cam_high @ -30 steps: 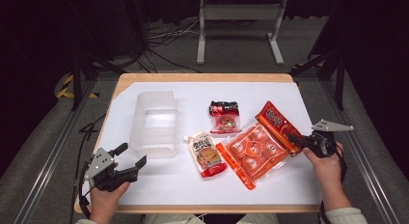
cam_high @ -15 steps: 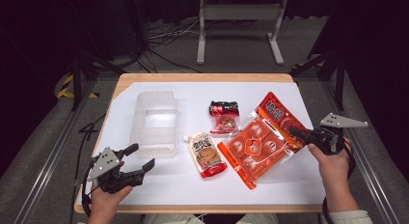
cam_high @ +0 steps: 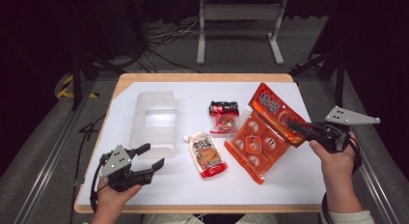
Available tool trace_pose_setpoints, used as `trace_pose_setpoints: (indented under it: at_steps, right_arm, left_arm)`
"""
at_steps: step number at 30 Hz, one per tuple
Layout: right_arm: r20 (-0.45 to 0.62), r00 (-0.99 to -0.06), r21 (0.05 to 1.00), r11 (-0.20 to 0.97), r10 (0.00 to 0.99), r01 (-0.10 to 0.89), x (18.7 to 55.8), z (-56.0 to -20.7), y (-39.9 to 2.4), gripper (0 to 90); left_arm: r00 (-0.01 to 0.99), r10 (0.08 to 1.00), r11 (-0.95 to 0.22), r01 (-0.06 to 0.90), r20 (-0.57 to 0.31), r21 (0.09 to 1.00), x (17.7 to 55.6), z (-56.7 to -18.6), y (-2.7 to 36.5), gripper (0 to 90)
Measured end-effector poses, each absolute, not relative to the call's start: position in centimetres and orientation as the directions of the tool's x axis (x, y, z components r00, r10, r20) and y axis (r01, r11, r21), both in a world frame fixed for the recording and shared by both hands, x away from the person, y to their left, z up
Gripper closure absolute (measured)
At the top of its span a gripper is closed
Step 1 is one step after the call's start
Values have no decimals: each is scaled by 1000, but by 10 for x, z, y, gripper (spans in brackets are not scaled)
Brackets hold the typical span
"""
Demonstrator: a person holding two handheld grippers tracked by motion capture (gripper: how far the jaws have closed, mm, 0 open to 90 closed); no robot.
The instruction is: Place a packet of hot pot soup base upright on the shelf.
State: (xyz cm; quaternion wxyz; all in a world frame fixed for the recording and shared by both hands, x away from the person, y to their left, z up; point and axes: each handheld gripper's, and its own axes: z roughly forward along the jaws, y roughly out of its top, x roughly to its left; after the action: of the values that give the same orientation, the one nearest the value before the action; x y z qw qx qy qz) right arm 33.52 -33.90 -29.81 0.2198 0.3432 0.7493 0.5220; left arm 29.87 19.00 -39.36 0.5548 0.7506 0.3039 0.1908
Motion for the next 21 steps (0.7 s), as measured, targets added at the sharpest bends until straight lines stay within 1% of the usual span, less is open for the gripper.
trace_pose_setpoints:
  at_steps: [2,3,4,7,9,11,14,18,20,21]
  right_arm:
    - [15,-676,938,224,737,266,332,-292,-336,900]
    - [12,-680,939,225,733,260,330,-290,-335,900]
    - [11,-685,941,225,728,253,329,-288,-334,900]
    - [10,-692,946,218,722,241,327,-284,-331,900]
    - [8,-699,948,216,715,232,326,-281,-329,900]
    - [7,-708,950,217,706,226,325,-279,-326,900]
    - [1,-718,950,223,696,218,325,-277,-322,900]
    - [-2,-722,954,219,692,206,325,-273,-318,900]
    - [-4,-724,956,214,689,199,326,-271,-317,900]
    - [-1,-726,958,209,687,197,325,-270,-317,900]
  left_arm:
    - [753,655,-190,251,-68,949,300,-393,185,265]
    - [778,623,-190,247,-78,950,301,-393,183,273]
    - [796,601,-199,238,-73,950,302,-392,181,328]
    - [787,612,-201,251,-79,947,304,-392,175,323]
    - [790,606,-191,251,-87,949,306,-392,173,345]
    - [797,592,-194,282,-117,940,312,-392,170,357]
    - [797,591,-163,266,-122,950,316,-394,166,373]
    - [797,593,-139,236,-110,962,321,-395,157,354]
    - [797,584,-123,275,-154,954,325,-396,153,316]
    - [797,583,-125,281,-159,952,326,-396,151,299]
